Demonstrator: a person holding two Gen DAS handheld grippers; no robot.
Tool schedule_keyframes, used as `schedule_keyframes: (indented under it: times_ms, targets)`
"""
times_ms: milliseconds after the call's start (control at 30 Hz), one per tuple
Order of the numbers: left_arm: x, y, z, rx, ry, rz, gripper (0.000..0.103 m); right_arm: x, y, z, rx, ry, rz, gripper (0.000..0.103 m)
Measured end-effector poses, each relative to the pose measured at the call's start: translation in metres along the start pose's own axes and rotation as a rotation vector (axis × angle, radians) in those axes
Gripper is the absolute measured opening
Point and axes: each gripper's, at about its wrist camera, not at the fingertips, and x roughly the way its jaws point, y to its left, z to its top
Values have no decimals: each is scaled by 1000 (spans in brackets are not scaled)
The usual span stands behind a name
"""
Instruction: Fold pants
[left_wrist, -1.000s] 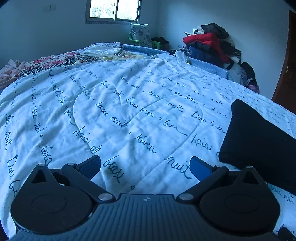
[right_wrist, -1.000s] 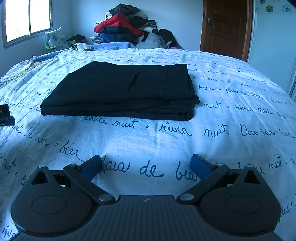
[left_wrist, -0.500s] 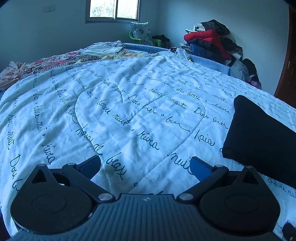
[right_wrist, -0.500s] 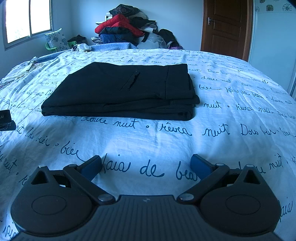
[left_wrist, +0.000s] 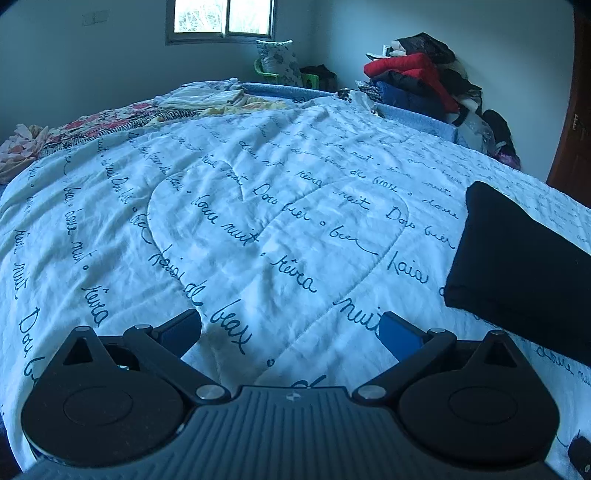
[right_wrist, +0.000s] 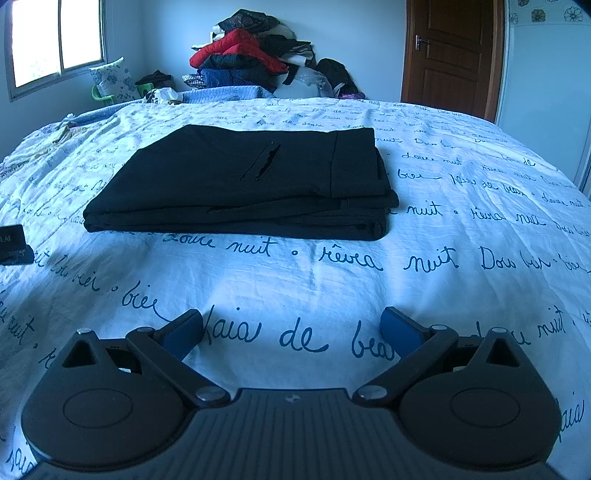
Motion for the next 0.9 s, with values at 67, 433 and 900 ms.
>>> schedule_keyframes:
  times_ms: [67, 433, 900]
  targets:
    - [-2, -2, 0, 17, 3, -47, 102, -1, -2, 0, 11, -5, 3, 103]
    - [-17, -36, -19, 259, 59, -394, 103, -6, 6, 5, -35, -7, -48, 103]
    - [-4, -72, -33, 445, 54, -406, 103, 2, -6, 7, -47, 22, -109, 103]
